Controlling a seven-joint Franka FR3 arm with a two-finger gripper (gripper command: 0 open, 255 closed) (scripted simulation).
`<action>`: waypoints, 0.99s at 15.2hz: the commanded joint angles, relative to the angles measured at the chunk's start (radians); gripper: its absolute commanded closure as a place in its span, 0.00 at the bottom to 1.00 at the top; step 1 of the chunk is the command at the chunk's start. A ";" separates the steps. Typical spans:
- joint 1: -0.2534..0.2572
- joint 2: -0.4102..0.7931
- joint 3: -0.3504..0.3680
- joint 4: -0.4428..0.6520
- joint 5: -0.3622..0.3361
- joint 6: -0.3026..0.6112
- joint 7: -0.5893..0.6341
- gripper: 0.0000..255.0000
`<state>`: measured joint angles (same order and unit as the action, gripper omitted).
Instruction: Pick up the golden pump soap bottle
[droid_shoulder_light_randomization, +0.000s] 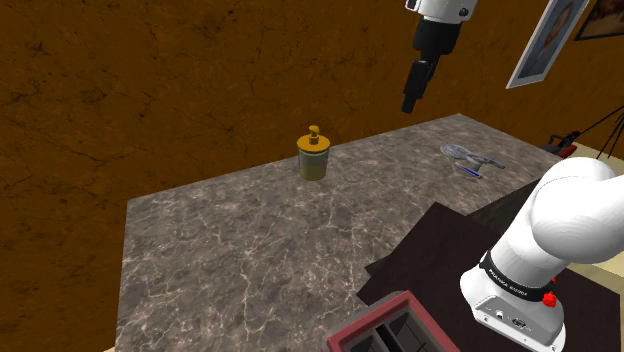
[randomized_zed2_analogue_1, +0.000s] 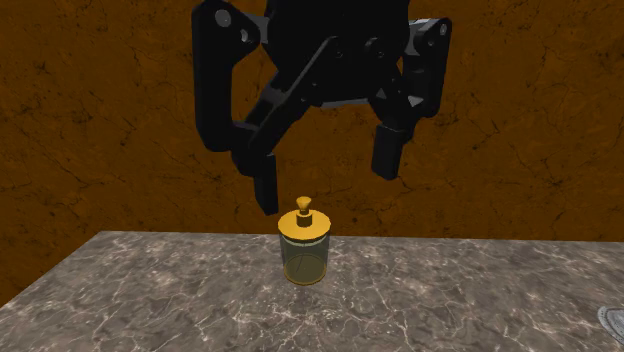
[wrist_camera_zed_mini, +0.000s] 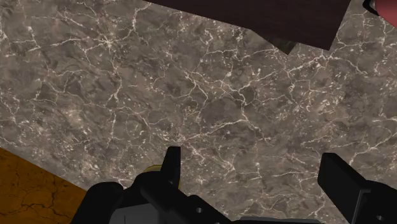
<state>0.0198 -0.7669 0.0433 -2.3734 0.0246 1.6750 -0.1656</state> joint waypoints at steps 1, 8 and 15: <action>0.000 0.000 0.000 0.000 0.000 0.000 0.000 0.00; -0.017 0.252 -0.030 0.067 -0.006 0.177 -0.032 0.00; -0.028 0.520 -0.057 0.200 0.002 0.303 -0.066 0.00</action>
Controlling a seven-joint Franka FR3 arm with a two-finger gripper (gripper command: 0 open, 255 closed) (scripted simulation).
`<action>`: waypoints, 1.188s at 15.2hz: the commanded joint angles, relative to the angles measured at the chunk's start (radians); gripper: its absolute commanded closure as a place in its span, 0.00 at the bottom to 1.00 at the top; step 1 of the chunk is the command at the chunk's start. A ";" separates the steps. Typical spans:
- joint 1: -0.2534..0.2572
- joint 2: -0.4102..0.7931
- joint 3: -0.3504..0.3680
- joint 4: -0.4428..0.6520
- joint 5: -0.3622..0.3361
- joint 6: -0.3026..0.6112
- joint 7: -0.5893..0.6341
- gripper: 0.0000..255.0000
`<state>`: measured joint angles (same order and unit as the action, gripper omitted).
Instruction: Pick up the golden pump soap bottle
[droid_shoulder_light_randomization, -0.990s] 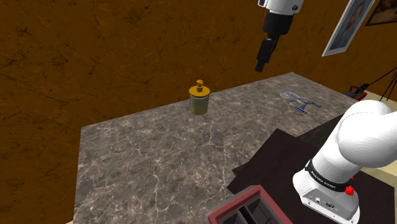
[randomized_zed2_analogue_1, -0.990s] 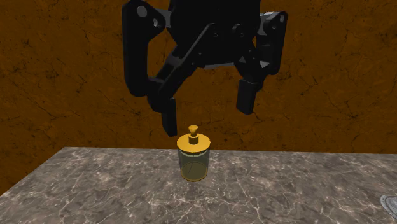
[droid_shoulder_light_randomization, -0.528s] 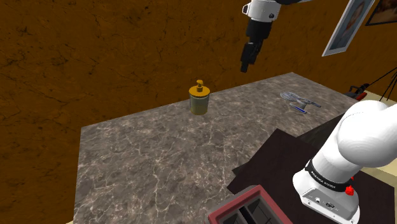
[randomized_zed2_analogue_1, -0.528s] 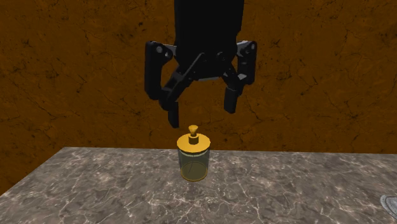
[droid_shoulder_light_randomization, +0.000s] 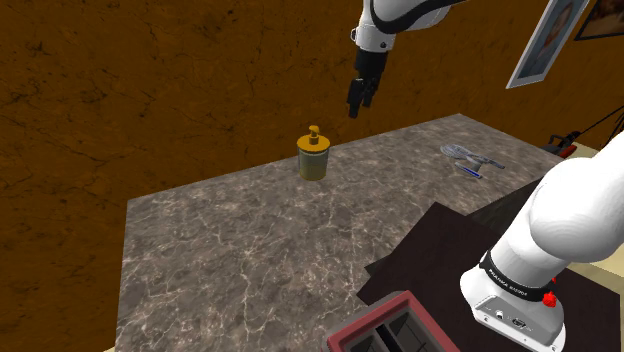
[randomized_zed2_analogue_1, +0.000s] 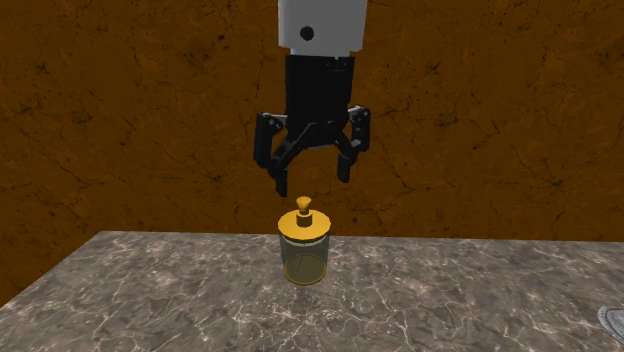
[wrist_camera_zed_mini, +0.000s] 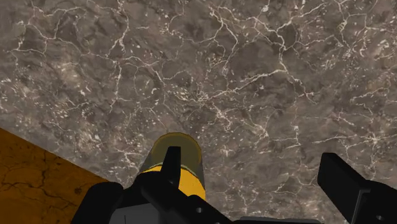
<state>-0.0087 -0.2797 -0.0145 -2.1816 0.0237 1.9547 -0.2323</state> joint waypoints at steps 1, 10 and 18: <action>0.000 0.072 -0.003 0.032 0.005 0.037 -0.004 0.00; -0.017 0.426 -0.025 0.309 0.039 0.101 -0.049 0.00; -0.042 0.743 -0.027 0.644 0.070 0.071 -0.075 0.00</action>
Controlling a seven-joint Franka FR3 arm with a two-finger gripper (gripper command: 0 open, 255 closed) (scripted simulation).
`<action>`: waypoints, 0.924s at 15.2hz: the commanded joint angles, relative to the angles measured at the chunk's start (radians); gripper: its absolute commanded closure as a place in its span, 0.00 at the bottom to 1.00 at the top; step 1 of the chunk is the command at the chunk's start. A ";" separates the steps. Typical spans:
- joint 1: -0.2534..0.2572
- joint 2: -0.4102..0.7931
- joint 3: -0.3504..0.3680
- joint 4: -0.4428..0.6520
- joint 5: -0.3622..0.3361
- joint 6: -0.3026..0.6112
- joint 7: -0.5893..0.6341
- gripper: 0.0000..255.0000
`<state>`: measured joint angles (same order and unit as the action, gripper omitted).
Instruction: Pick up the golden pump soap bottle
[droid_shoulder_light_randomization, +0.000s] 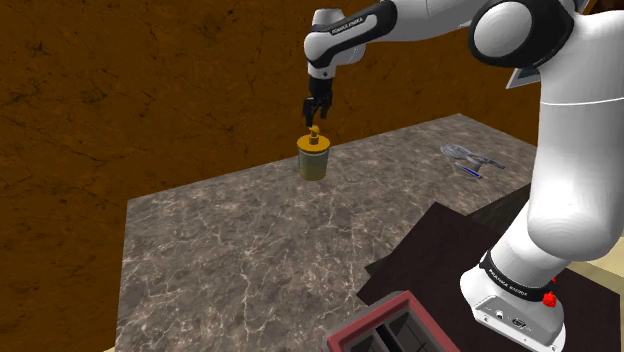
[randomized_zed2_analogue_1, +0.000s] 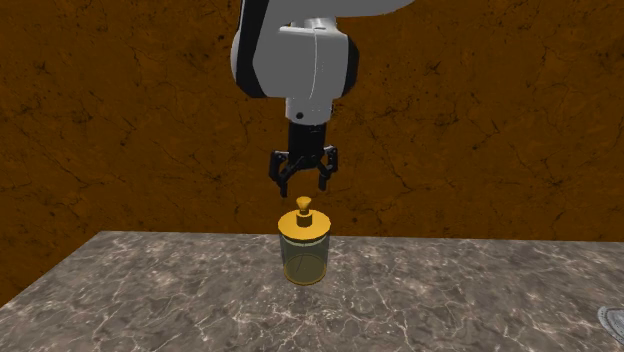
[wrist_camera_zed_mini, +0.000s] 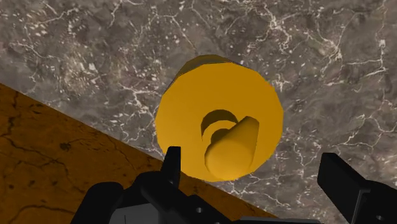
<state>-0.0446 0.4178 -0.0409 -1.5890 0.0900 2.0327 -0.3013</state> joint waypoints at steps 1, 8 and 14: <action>-0.006 0.050 0.000 0.044 0.004 0.005 -0.007 0.00; -0.006 0.081 0.002 0.002 0.008 0.078 -0.013 0.00; -0.007 0.081 0.002 0.002 0.009 0.078 -0.014 1.00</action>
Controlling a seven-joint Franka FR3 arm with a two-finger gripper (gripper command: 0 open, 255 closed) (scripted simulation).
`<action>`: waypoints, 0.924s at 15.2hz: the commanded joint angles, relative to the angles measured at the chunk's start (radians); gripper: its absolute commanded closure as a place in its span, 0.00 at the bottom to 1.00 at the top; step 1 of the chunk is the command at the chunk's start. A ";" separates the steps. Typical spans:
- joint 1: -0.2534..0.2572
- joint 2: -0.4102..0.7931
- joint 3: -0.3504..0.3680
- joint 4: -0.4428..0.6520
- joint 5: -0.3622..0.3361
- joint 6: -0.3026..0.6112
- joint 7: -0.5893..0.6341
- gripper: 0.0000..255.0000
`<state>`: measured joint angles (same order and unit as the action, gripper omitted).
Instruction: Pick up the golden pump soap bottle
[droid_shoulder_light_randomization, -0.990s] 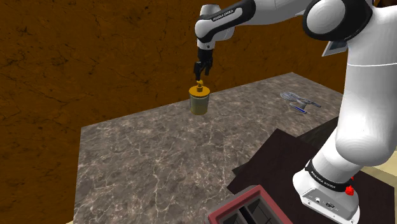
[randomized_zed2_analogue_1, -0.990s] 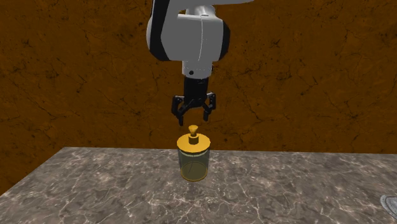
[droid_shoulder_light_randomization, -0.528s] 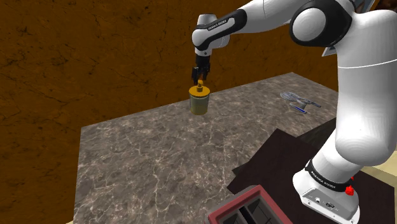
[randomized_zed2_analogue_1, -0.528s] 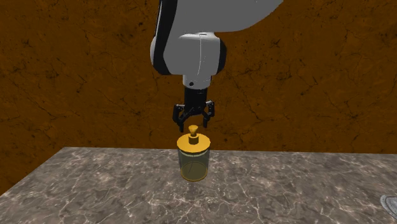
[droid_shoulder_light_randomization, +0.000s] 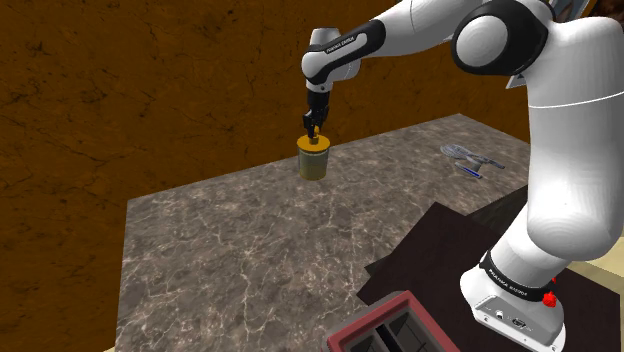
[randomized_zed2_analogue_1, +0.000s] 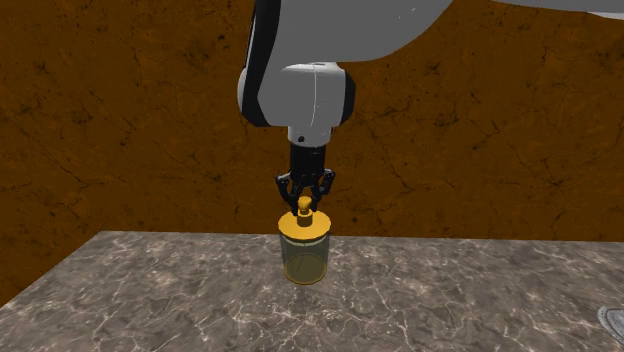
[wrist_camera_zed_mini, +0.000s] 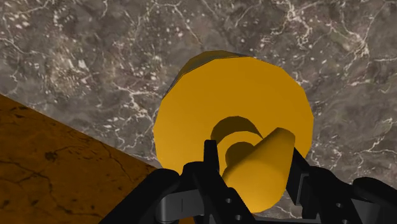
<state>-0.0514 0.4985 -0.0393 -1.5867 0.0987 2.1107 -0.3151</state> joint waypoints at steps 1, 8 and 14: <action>0.000 0.000 0.000 0.000 0.000 0.000 0.000 1.00; 0.001 -0.015 -0.001 0.018 -0.002 -0.033 0.004 1.00; 0.001 -0.040 -0.002 0.060 -0.006 -0.101 0.009 1.00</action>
<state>-0.0512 0.4616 -0.0413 -1.5346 0.0937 2.0208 -0.3076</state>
